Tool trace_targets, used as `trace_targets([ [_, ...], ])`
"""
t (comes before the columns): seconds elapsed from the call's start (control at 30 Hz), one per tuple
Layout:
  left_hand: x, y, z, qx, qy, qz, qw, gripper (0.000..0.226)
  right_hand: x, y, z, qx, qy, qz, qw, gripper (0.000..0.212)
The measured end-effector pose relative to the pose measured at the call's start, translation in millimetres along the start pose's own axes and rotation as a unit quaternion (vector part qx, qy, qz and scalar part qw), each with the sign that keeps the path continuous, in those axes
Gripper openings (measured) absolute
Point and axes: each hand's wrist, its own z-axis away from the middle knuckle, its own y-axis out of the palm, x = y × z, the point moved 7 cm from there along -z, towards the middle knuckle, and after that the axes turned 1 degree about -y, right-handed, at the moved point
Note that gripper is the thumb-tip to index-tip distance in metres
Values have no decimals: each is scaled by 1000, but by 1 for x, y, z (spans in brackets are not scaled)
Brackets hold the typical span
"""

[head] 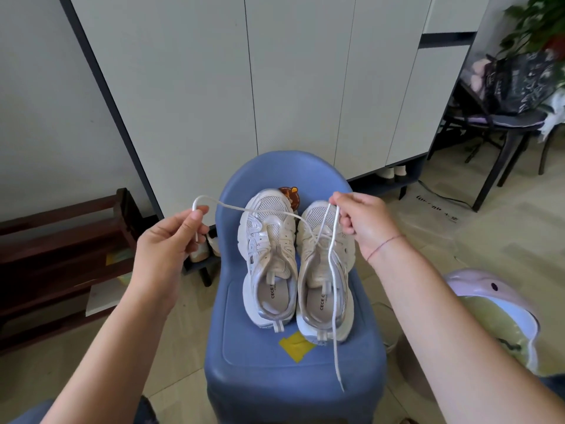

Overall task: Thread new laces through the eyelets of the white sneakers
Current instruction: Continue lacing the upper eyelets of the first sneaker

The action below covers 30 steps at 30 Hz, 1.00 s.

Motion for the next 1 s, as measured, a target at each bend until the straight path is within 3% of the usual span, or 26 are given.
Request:
trace_targets([
  [0.1, 5, 0, 0, 4, -10, -2, 1000, 13, -6, 8, -5, 14, 44, -97, 994, 20],
  [0.23, 9, 11, 2, 35, -18, -3, 999, 15, -2, 29, 20, 136, 91, -177, 971, 13],
  [0.33, 12, 18, 4, 63, -22, -8, 998, 31, 13, 17, 32, 188, 75, -186, 962, 14],
  [0.53, 13, 25, 8, 69, -30, 1, 997, 29, 13, -67, 24, 62, 35, -75, 995, 21],
  [0.7, 13, 35, 13, 80, -34, -3, 996, 23, -22, -117, 21, -56, 62, -45, 995, 19],
  [0.93, 29, 78, 22, 140, -70, -2, 988, 33, -74, -85, 32, -67, 133, -2, 989, 10],
  [1.0, 35, 93, 24, 159, -82, -6, 984, 20, -81, -79, 34, -102, 129, -6, 986, 42],
])
